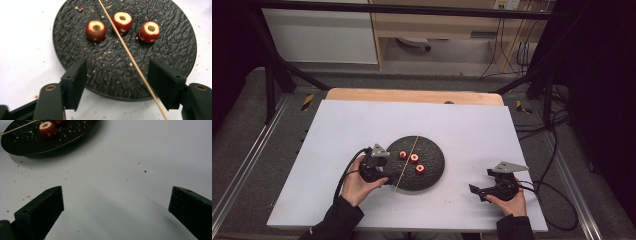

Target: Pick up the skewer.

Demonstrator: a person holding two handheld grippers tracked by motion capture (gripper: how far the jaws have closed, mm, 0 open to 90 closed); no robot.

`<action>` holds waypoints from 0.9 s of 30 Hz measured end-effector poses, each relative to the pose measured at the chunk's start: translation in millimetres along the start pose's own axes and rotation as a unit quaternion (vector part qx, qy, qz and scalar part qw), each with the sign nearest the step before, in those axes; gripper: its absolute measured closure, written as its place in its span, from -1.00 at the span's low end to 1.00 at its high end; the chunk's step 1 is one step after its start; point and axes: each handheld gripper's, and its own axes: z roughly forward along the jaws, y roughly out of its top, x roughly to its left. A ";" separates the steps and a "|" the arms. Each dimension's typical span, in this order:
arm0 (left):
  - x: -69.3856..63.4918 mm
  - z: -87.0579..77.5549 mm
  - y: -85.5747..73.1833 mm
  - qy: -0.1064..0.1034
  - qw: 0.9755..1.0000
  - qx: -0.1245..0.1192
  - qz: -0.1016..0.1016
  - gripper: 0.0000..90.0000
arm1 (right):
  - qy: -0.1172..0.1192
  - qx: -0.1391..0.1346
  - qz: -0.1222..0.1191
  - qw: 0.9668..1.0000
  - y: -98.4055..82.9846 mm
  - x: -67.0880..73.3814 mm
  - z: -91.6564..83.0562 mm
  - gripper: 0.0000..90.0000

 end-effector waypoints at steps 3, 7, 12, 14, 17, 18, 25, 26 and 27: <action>-3.9 4.5 4.6 0.003 1.000 0.007 -0.005 -0.21 | -0.001 0.000 0.000 1.000 0.0 -0.1 0.0 -0.99; -9.0 10.9 9.1 0.008 1.000 0.009 -0.011 -0.06 | 0.000 -0.001 -0.001 1.000 0.1 -0.2 -0.1 -0.99; -15.3 19.3 14.0 0.009 1.000 0.020 -0.018 0.03 | 0.000 0.000 0.000 1.000 0.1 -0.1 -0.2 -0.99; -17.5 22.8 15.3 0.012 0.999 0.025 -0.020 0.12 | 0.000 0.000 0.000 1.000 0.1 -0.2 -0.3 -0.99; -19.9 27.1 16.8 0.014 0.999 0.034 -0.022 0.22 | 0.000 -0.001 -0.001 1.000 0.0 -0.2 -0.3 -0.99; -21.0 28.2 17.2 0.015 0.999 0.035 -0.022 0.26 | 0.000 0.000 0.000 1.000 0.1 -0.1 -0.3 -0.99; -25.2 35.8 19.6 0.028 0.998 0.058 -0.018 0.46 | 0.002 -0.001 0.002 1.000 0.1 0.2 -0.3 -0.99; -25.4 36.5 20.0 0.028 0.997 0.062 -0.020 0.53 | 0.002 -0.001 0.001 1.000 0.0 0.1 -0.2 -0.99; -25.8 37.1 20.2 0.029 0.997 0.065 -0.021 0.53 | 0.002 -0.001 0.001 1.000 0.0 0.1 -0.2 -0.99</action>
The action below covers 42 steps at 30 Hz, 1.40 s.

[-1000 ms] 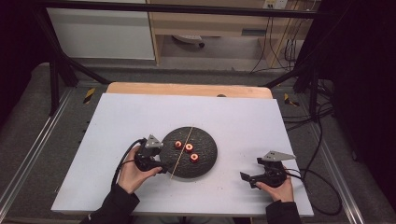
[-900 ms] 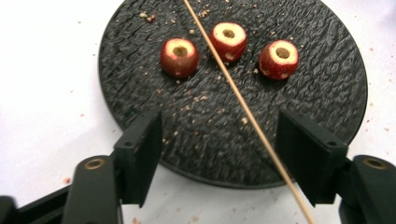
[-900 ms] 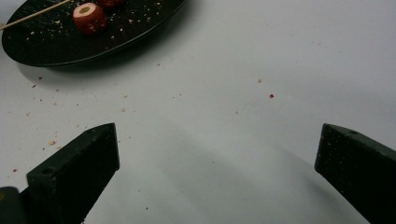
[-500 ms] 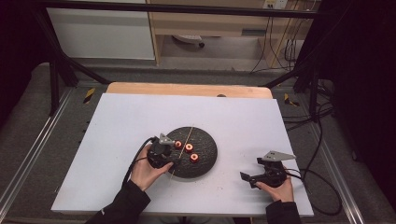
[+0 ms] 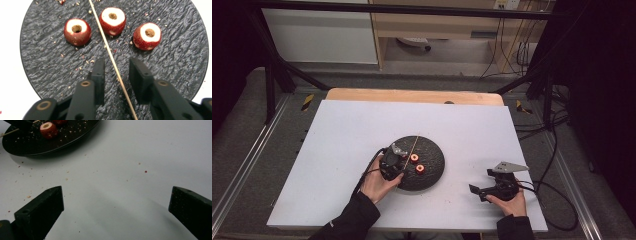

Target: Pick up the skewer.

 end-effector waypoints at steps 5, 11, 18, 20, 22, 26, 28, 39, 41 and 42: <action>-3.4 2.2 0.9 0.017 1.000 0.013 -0.005 0.67 | 0.001 0.001 0.001 1.000 0.0 0.2 0.1 -0.99; -6.8 3.1 1.9 0.032 0.999 0.009 -0.010 0.83 | 0.002 0.001 0.001 1.000 0.0 0.2 0.2 -0.99; -7.6 1.2 2.0 0.049 0.999 0.000 -0.024 0.95 | 0.002 0.001 0.000 1.000 0.0 0.1 0.3 -0.99; -7.1 0.2 1.6 0.051 0.998 -0.003 -0.026 0.96 | 0.002 0.000 0.000 1.000 0.0 0.1 0.5 -0.99; -6.4 -1.1 1.2 0.052 0.998 -0.006 -0.025 0.96 | 0.002 0.000 0.000 1.000 -0.1 0.1 0.5 -0.99; -4.6 -4.2 -0.1 0.050 0.998 -0.013 -0.024 0.96 | 0.003 0.001 0.000 1.000 -0.1 0.1 0.3 -0.99; -2.8 -7.1 -1.2 0.045 0.999 -0.020 -0.024 0.96 | 0.002 0.000 0.001 1.000 -0.1 0.2 0.2 -0.99; 17.1 -31.4 -17.5 -0.006 0.998 -0.067 -0.018 0.96 | 0.000 0.001 0.001 1.000 -0.6 0.5 0.6 -0.99; 21.1 -36.1 -22.1 -0.015 0.997 -0.080 -0.016 0.96 | 0.000 0.003 0.002 1.000 -0.6 0.7 0.5 -0.99; 23.4 -38.5 -24.6 -0.017 0.996 -0.083 -0.014 0.96 | -0.001 0.003 0.001 1.000 -0.7 0.6 0.5 -0.99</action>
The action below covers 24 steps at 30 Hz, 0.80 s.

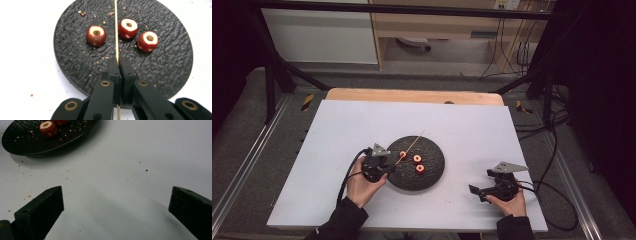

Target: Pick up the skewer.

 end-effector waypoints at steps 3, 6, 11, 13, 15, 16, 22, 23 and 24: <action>7.0 -8.0 -7.4 -0.008 1.000 -0.015 0.003 0.96 | -0.001 0.001 0.003 1.000 0.0 0.4 0.2 -0.99; 13.3 -15.2 -16.7 -0.014 0.999 -0.032 0.003 0.96 | -0.001 0.002 0.004 1.000 -0.1 0.7 0.4 -0.99; 23.5 -23.7 -34.6 -0.018 0.999 -0.051 0.001 0.96 | -0.002 0.005 0.005 1.000 -0.2 1.0 1.6 -0.99; 26.9 -27.2 -41.7 -0.021 0.998 -0.058 -0.001 0.96 | -0.003 0.006 0.006 1.000 0.1 1.1 1.9 -0.99; 29.9 -30.7 -49.2 -0.022 0.998 -0.063 0.005 0.96 | -0.005 0.008 0.005 1.000 0.4 1.8 1.9 -0.99; 31.5 -32.6 -53.2 -0.023 0.998 -0.066 0.005 0.96 | -0.006 0.007 0.001 1.000 1.0 2.3 2.4 -0.99; 38.7 -42.8 -70.6 -0.034 0.996 -0.085 0.013 0.96 | -0.007 0.016 0.000 1.000 7.2 11.0 7.2 -0.99; 39.3 -43.8 -72.7 -0.034 0.995 -0.087 0.015 0.96 | -0.007 0.016 0.000 1.000 7.2 11.0 7.2 -0.99; 40.0 -44.7 -74.6 -0.035 0.995 -0.090 0.017 0.96 | -0.009 0.021 -0.002 1.000 10.0 14.0 8.3 -0.99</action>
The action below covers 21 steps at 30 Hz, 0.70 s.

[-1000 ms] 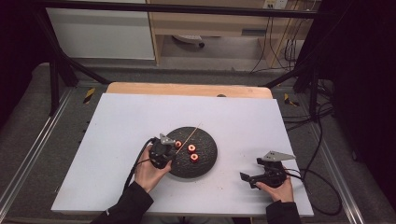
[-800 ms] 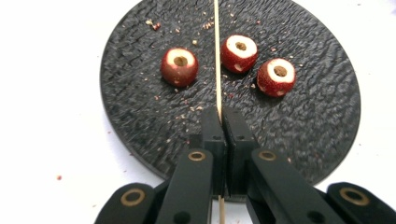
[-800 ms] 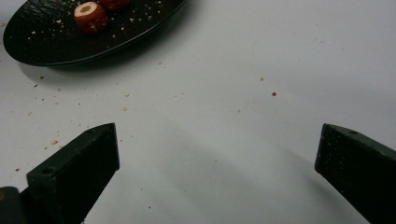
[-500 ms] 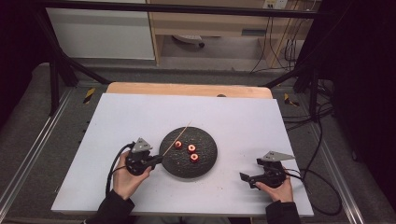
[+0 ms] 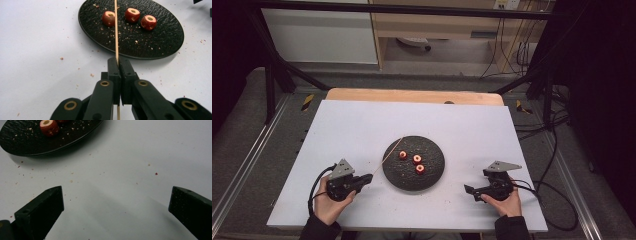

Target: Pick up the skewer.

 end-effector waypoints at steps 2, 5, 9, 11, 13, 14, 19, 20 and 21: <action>1.3 -1.7 -2.6 0.001 1.000 -0.003 0.004 0.96 | -0.001 -0.001 -0.003 1.000 1.8 1.2 0.6 -0.98; 2.6 -3.6 -6.7 -0.006 1.000 -0.007 0.004 0.96 | -0.001 -0.003 -0.001 1.000 8.7 6.1 1.9 -0.98; 3.4 -5.8 -11.1 -0.010 1.000 -0.008 0.007 0.96 | 0.000 0.000 -0.010 1.000 19.5 14.5 5.8 -0.98; 4.3 -6.3 -13.4 -0.016 1.000 -0.008 0.006 0.96 | 0.000 0.000 -0.011 1.000 21.6 16.2 6.7 -0.98; 4.7 -6.5 -15.6 -0.018 1.000 -0.008 0.009 0.96 | 0.003 -0.002 -0.014 1.000 25.9 19.5 8.0 -0.98; 4.6 -6.5 -16.5 -0.019 1.000 -0.009 0.009 0.96 | 0.002 -0.001 -0.016 1.000 28.0 21.2 9.0 -0.98; 3.7 -6.6 -18.9 -0.022 1.000 -0.011 0.012 0.96 | 0.005 0.010 -0.027 1.000 41.5 31.5 16.5 -0.98; 3.7 -6.4 -19.4 -0.023 1.000 -0.011 0.012 0.96 | 0.005 0.010 -0.027 1.000 41.5 31.5 16.5 -0.98; 3.7 -6.2 -19.6 -0.023 1.000 -0.011 0.013 0.96 | 0.007 0.011 -0.028 1.000 43.6 33.3 17.6 -0.98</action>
